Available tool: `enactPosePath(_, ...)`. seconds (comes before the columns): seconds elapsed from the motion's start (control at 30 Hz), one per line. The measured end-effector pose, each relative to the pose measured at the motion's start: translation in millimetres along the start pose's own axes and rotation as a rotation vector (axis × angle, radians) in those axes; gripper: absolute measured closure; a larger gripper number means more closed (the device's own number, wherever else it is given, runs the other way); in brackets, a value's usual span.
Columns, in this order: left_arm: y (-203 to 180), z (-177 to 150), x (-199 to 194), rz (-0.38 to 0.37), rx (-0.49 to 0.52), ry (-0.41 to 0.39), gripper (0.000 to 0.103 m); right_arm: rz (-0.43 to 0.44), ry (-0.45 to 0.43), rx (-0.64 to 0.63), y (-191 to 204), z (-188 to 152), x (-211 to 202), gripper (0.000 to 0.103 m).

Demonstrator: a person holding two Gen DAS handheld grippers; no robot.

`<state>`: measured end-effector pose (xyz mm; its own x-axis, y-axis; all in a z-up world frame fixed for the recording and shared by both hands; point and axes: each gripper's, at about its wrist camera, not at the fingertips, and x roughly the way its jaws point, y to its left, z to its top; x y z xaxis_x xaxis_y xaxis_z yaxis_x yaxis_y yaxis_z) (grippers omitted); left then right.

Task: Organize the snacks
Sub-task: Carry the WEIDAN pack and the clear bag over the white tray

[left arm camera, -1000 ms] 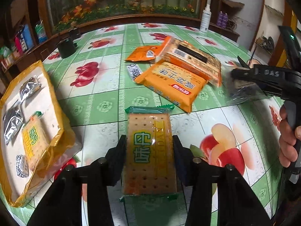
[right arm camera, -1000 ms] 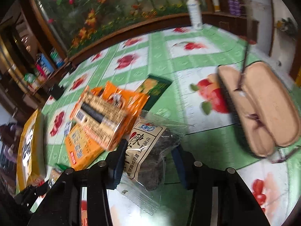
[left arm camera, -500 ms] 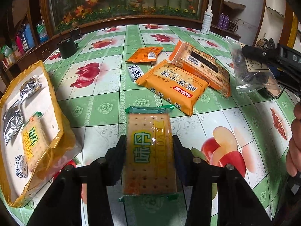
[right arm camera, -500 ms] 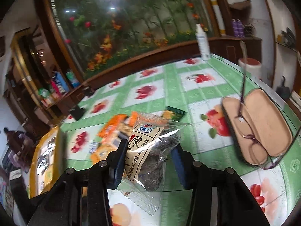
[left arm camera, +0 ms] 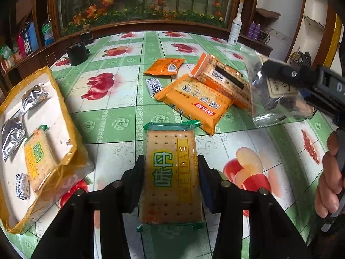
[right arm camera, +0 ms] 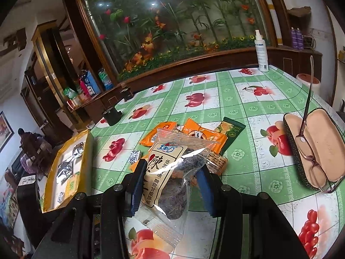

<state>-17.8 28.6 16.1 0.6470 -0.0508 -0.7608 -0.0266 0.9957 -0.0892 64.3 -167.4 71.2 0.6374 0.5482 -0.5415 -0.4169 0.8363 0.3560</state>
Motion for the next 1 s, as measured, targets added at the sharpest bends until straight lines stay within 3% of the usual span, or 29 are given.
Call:
enactPosePath(0.27,19,8,-35,-0.004,-0.054,-0.074,0.058,0.025,-0.009,-0.013,4,-1,-1,0.053)
enactPosePath(0.53,60,11,-75,0.061,-0.127,-0.165,0.058,0.072,0.023,-0.032,23,-3,6,0.053)
enactPosePath(1.0,146,-15,-94,0.188,-0.312,-0.190,0.058,0.238,0.117,-0.172,137,-9,43,0.053)
